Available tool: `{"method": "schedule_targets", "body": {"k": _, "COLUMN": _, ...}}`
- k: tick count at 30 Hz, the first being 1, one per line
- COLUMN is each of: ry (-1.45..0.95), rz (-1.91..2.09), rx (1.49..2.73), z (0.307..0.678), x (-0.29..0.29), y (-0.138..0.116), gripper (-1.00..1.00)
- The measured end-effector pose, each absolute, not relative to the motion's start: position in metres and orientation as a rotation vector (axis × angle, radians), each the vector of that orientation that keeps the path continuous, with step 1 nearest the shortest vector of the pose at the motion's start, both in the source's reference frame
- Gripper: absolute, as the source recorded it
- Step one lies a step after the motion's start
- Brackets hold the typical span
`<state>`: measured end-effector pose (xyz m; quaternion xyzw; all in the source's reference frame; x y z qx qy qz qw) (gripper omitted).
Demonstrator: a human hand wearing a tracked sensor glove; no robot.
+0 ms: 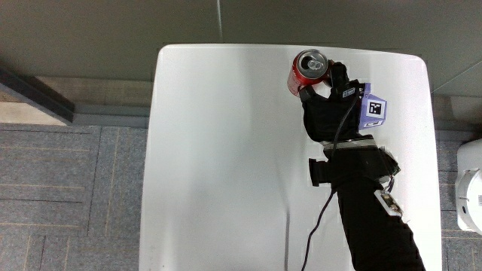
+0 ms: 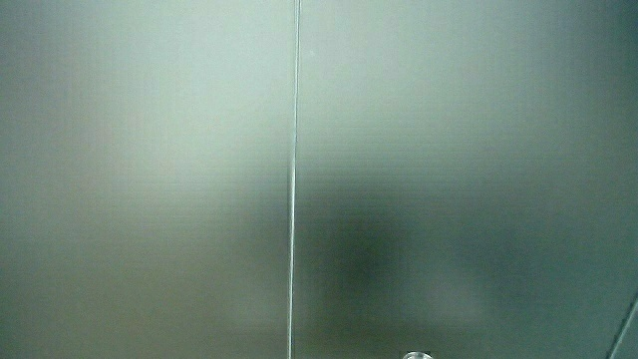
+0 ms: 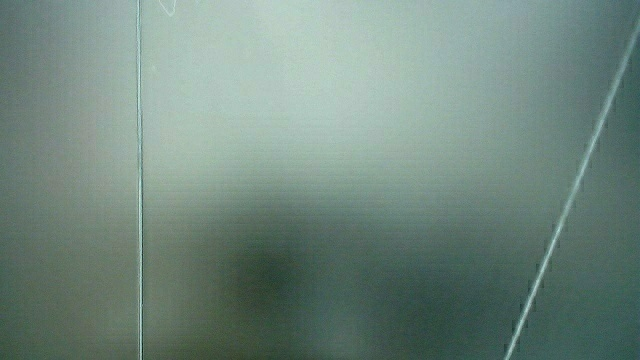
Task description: Place coca cola
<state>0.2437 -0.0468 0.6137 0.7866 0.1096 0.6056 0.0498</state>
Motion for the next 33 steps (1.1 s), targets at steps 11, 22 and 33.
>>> {"method": "schedule_targets", "body": {"k": 11, "ry": 0.369, "rz": 1.847, "rx": 2.389, "z": 0.625, "x": 0.252, "y": -0.042, "gripper": 0.00}}
{"method": "schedule_targets", "body": {"k": 22, "ry": 0.347, "rz": 1.851, "rx": 2.397, "z": 0.620, "x": 0.247, "y": -0.042, "gripper": -0.04}}
{"method": "schedule_targets", "body": {"k": 33, "ry": 0.342, "rz": 1.866, "rx": 2.370, "z": 0.621, "x": 0.246, "y": -0.041, "gripper": -0.52}}
